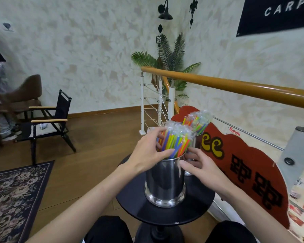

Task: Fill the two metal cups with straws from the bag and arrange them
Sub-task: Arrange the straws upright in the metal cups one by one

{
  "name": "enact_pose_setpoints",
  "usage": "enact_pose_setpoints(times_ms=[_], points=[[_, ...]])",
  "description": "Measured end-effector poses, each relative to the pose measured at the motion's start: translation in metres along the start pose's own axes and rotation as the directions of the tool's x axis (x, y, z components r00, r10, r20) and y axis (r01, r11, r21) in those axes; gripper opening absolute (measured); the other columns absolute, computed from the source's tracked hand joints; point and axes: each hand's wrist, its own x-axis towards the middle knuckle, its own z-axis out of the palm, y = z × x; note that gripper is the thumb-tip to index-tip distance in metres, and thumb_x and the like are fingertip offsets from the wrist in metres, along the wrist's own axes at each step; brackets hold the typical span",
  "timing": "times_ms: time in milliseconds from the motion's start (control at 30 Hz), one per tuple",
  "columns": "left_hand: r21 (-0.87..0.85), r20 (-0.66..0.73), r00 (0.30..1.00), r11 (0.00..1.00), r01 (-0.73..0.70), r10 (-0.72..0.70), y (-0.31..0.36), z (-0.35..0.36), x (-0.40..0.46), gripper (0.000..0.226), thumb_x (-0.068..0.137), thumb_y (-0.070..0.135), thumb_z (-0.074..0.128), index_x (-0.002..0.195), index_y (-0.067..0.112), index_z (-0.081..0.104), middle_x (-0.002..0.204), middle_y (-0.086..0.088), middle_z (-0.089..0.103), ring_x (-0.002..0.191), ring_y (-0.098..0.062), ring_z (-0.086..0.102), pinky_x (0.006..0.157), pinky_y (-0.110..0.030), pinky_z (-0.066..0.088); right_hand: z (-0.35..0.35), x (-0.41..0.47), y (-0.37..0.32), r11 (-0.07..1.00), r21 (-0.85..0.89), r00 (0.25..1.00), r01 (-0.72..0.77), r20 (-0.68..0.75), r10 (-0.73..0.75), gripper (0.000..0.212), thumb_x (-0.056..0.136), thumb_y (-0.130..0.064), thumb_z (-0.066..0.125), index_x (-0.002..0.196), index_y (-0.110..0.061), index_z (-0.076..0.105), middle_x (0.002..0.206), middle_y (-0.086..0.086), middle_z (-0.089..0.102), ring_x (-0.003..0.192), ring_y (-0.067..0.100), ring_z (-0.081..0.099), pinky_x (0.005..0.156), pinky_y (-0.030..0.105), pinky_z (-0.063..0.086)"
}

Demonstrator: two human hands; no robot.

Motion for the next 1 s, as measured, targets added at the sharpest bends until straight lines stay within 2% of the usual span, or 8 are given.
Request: enact_pose_setpoints(times_ms=[100,267,433,533,633,833,933,1000], points=[[-0.045,-0.05,0.999,0.999,0.017,-0.02,0.002,0.002,-0.002,0.063,0.083,0.036,0.081,0.138,0.026,0.051,0.109,0.012,0.062,0.076,-0.007,0.067,0.075,-0.026,0.058,0.001,0.002,-0.004,0.998,0.065,0.999,0.006,0.036,-0.009,0.077,0.073,-0.051,0.071,0.143,-0.029,0.048,0.133,-0.012,0.06,0.113,-0.008,0.059,0.079,0.008,0.05],[-0.122,-0.061,0.997,0.992,0.044,-0.052,0.004,-0.002,-0.001,0.045,0.081,0.033,0.083,0.12,0.02,0.066,0.1,0.009,0.067,0.07,-0.012,0.069,0.07,-0.03,0.061,0.009,0.006,-0.006,0.991,0.131,0.999,-0.035,0.006,0.034,0.058,0.089,-0.045,0.067,0.143,-0.029,0.051,0.132,-0.011,0.065,0.116,-0.004,0.062,0.101,0.023,0.05],[-0.196,-0.088,0.995,0.98,0.036,-0.054,0.001,-0.003,0.001,0.024,0.079,0.027,0.086,0.096,0.018,0.072,0.092,0.003,0.073,0.068,-0.016,0.072,0.067,-0.031,0.061,0.016,0.01,-0.017,0.987,0.122,0.992,-0.105,-0.063,0.113,0.034,0.1,-0.031,0.06,0.134,-0.028,0.053,0.116,-0.018,0.067,0.095,-0.015,0.063,0.08,0.017,0.046],[-0.164,-0.127,0.991,0.986,0.027,-0.048,-0.005,-0.006,0.003,0.025,0.075,0.031,0.089,0.085,0.017,0.071,0.08,0.001,0.071,0.066,-0.019,0.067,0.063,-0.027,0.056,0.016,0.012,-0.021,0.991,0.051,0.988,-0.12,-0.087,0.124,0.033,0.1,-0.032,0.054,0.133,-0.028,0.056,0.121,-0.014,0.066,0.107,-0.004,0.059,0.088,0.025,0.048],[-0.135,-0.132,0.991,0.991,0.019,-0.037,-0.009,-0.009,0.003,0.029,0.073,0.037,0.089,0.084,0.018,0.07,0.076,0.002,0.071,0.066,-0.013,0.062,0.062,-0.022,0.051,0.017,0.015,-0.024,0.992,-0.026,0.986,-0.121,-0.12,0.117,0.023,0.099,-0.032,0.05,0.117,-0.032,0.064,0.114,-0.011,0.069,0.106,0.007,0.061,0.098,0.039,0.05],[-0.213,-0.056,0.997,0.976,0.048,-0.061,-0.007,-0.01,0.0,0.028,0.075,0.034,0.087,0.087,0.014,0.072,0.081,0.0,0.074,0.067,-0.004,0.065,0.063,-0.017,0.052,0.013,0.017,-0.031,0.972,-0.204,0.982,-0.118,-0.169,0.084,0.022,0.099,-0.03,0.047,0.097,-0.022,0.067,0.088,-0.004,0.066,0.085,0.017,0.058,0.079,0.039,0.045],[-0.258,-0.042,0.997,0.965,0.054,-0.067,-0.007,-0.011,0.0,0.027,0.075,0.034,0.086,0.091,0.016,0.072,0.083,0.0,0.075,0.072,-0.008,0.07,0.065,-0.02,0.056,0.008,0.013,-0.032,0.965,-0.241,0.986,-0.107,-0.148,0.072,0.023,0.1,-0.028,0.047,0.099,-0.02,0.068,0.088,-0.004,0.067,0.085,0.018,0.059,0.078,0.038,0.045],[-0.265,-0.042,0.997,0.963,0.053,-0.066,-0.007,-0.013,0.0,0.028,0.076,0.034,0.085,0.093,0.018,0.07,0.085,0.002,0.074,0.075,-0.008,0.071,0.064,-0.02,0.056,0.002,0.01,-0.033,0.972,-0.229,0.982,-0.059,-0.189,0.015,0.026,0.101,-0.022,0.048,0.118,-0.02,0.068,0.101,-0.008,0.068,0.093,0.011,0.058,0.079,0.032,0.043]])
